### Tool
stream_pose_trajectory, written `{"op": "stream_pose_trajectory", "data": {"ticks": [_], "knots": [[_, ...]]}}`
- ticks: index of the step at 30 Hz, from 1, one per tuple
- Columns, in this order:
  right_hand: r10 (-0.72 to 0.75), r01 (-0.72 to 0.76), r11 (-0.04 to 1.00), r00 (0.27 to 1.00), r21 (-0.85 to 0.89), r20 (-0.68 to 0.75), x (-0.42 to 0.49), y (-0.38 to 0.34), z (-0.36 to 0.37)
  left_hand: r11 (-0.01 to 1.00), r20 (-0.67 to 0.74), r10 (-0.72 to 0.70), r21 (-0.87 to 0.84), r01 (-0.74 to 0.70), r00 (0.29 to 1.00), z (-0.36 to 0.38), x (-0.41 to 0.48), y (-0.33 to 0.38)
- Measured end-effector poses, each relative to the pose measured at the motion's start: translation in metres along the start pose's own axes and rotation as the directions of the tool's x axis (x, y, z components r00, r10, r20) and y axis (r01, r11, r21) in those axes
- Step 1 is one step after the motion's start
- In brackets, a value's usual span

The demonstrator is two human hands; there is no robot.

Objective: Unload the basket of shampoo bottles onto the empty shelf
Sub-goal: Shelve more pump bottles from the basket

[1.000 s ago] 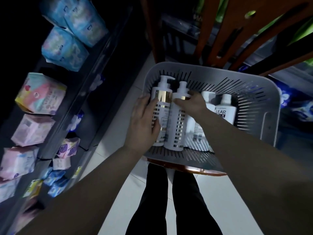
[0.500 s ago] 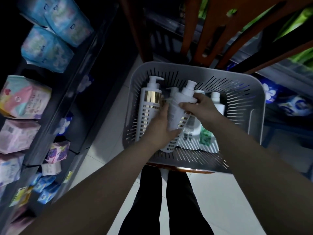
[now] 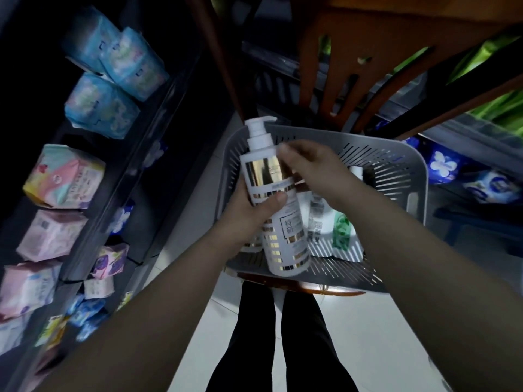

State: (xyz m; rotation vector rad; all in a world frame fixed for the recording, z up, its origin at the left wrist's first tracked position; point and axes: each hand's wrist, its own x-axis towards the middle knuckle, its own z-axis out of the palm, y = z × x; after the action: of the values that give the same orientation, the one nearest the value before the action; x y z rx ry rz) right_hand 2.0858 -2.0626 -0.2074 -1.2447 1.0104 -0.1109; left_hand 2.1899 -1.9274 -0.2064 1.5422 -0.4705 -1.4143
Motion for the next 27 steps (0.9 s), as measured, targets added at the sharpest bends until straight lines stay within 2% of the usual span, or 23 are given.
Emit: {"op": "stream_pose_trajectory", "data": {"ticks": [2, 7, 10, 13, 16, 19, 22, 27], "knots": [[0.018, -0.018, 1.0, 1.0, -0.021, -0.026, 0.006, 0.001, 0.004, 0.999, -0.068, 0.011, -0.053, -0.014, 0.998, -0.013, -0.013, 0.012], [0.09, -0.106, 0.951, 0.993, -0.29, -0.07, 0.037, 0.038, 0.033, 0.997, -0.171, -0.014, -0.084, 0.0, 0.985, -0.065, -0.033, 0.029], [0.144, -0.165, 0.919, 0.986, -0.357, -0.083, 0.06, 0.057, 0.063, 0.997, -0.207, -0.029, -0.078, 0.013, 0.978, -0.085, -0.039, 0.028], [0.165, -0.209, 0.925, 0.973, -0.317, -0.159, 0.074, 0.074, 0.086, 0.996, -0.22, -0.03, -0.083, 0.012, 0.975, -0.097, -0.046, 0.021], [0.222, -0.272, 0.942, 0.944, -0.197, -0.244, 0.082, 0.085, 0.093, 0.996, -0.224, -0.019, -0.087, -0.001, 0.974, -0.105, -0.053, 0.015], [0.302, -0.321, 0.946, 0.923, -0.043, -0.238, 0.079, 0.086, 0.087, 0.995, -0.235, -0.011, -0.103, -0.014, 0.972, -0.108, -0.06, 0.01], [0.252, -0.247, 0.968, 0.941, 0.051, -0.225, 0.06, 0.076, 0.072, 0.993, -0.248, -0.002, -0.117, -0.028, 0.969, -0.109, -0.066, 0.009], [0.045, -0.059, 0.993, 0.988, -0.1, -0.145, 0.01, 0.015, 0.049, 0.992, -0.246, 0.026, -0.112, -0.055, 0.969, -0.103, -0.083, 0.023]]}}
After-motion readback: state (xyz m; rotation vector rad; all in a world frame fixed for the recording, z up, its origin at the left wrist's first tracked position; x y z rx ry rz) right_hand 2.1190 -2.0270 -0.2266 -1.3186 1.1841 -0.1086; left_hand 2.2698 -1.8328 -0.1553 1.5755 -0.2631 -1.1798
